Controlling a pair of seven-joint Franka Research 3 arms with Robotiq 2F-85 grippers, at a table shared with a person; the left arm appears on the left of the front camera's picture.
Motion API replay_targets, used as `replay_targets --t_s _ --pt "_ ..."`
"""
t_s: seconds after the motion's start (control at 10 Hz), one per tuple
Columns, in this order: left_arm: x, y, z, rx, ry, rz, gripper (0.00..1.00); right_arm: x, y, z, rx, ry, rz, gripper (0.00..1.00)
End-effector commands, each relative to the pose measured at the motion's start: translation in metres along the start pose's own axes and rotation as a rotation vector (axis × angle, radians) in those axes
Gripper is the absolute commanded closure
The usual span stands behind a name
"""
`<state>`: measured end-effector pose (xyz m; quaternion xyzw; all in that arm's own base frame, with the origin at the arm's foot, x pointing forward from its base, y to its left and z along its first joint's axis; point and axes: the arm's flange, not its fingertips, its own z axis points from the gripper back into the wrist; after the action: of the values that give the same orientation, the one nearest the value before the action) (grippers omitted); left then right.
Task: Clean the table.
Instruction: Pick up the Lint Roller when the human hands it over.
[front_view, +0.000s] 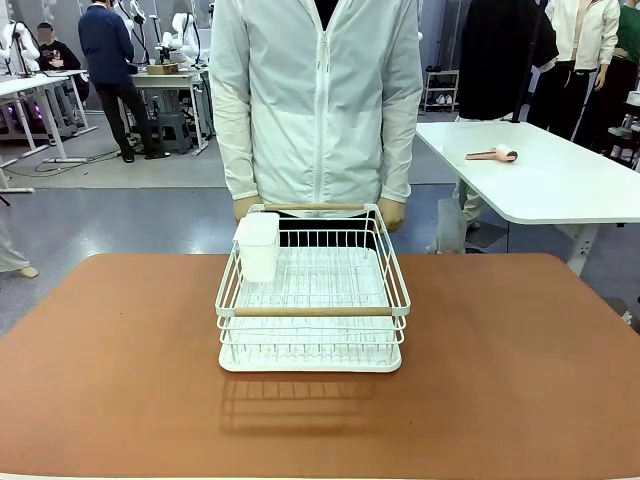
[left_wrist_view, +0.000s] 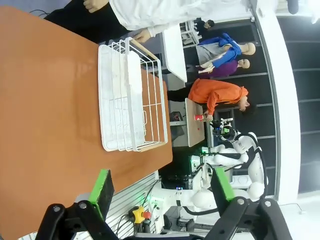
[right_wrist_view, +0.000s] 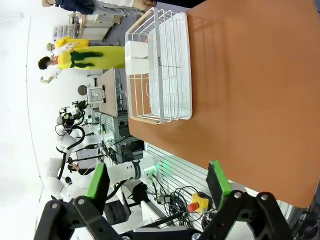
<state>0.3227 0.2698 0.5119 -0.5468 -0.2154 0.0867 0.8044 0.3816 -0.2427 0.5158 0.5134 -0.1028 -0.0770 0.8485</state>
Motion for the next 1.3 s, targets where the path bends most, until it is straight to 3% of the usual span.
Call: replay_targets --t_s 0.0,0.1,1.2 --pt "0.004 -0.017 -0.005 0.021 0.032 -0.056 0.0 0.001 -0.001 -0.006 0.017 0.026 0.017 0.0" --pt "0.0 0.0 0.0 0.0 0.0 0.0 0.0 0.0 0.0 0.0 0.0 0.0 0.0 0.0" --pt "0.0 0.0 0.0 0.0 0.0 0.0 0.0 0.0 0.0 0.0 0.0 0.0 0.0 0.0"
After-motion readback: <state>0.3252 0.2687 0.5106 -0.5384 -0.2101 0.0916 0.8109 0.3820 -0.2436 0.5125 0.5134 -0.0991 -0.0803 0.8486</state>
